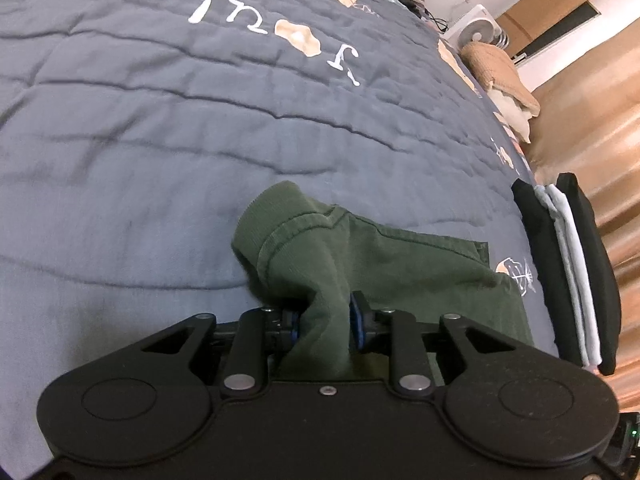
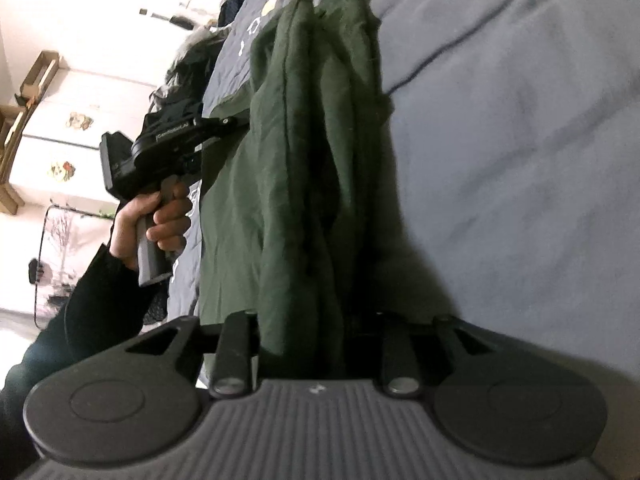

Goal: Fold clothes
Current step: 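Close the left gripper on one shirt end while the right gripper pinches the other, then lift the folded green shirt with both grippers and carry it over the black clothes stack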

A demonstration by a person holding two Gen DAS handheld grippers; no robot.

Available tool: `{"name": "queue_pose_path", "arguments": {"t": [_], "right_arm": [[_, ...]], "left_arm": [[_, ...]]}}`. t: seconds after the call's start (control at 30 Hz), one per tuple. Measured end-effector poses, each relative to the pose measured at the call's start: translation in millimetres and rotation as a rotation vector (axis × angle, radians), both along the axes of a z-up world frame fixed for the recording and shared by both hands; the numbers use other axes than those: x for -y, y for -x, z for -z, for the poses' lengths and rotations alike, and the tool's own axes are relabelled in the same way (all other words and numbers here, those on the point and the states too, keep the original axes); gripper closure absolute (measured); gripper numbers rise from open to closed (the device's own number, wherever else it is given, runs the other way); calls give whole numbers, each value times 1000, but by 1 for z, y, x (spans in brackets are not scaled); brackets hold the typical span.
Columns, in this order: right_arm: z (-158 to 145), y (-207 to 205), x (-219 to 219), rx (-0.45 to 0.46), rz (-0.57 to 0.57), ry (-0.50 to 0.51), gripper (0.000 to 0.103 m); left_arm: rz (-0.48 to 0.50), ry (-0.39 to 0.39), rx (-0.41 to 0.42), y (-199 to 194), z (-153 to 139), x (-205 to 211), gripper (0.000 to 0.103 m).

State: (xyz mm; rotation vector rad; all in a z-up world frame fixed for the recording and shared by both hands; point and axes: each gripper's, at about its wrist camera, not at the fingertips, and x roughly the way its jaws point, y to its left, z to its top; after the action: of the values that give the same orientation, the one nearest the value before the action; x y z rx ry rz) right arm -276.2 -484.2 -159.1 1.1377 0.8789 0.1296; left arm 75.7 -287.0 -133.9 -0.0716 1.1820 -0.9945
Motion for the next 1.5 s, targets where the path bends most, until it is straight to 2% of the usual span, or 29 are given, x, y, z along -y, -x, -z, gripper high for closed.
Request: {"name": "queue_pose_path", "arguments": {"t": [0.2,0.53,0.73,1.1,1.5], "right_arm": [[-5,4,1,16,31,-13,83],[-50,18,6,80,44,5,85],[-78,46,18,125,80,23,85],[-141,106,50,194,128,149,85],[-191,172,79,256,147,268,85]], "left_arm": [[-17,-12,76,12,-21,1,89],[-8,3,189,54,-86,5,92],[1,54,252,92,-133,15,92],[40,168,382,181,-217,46,92],[49,273,472,264,-270,75,92]]}}
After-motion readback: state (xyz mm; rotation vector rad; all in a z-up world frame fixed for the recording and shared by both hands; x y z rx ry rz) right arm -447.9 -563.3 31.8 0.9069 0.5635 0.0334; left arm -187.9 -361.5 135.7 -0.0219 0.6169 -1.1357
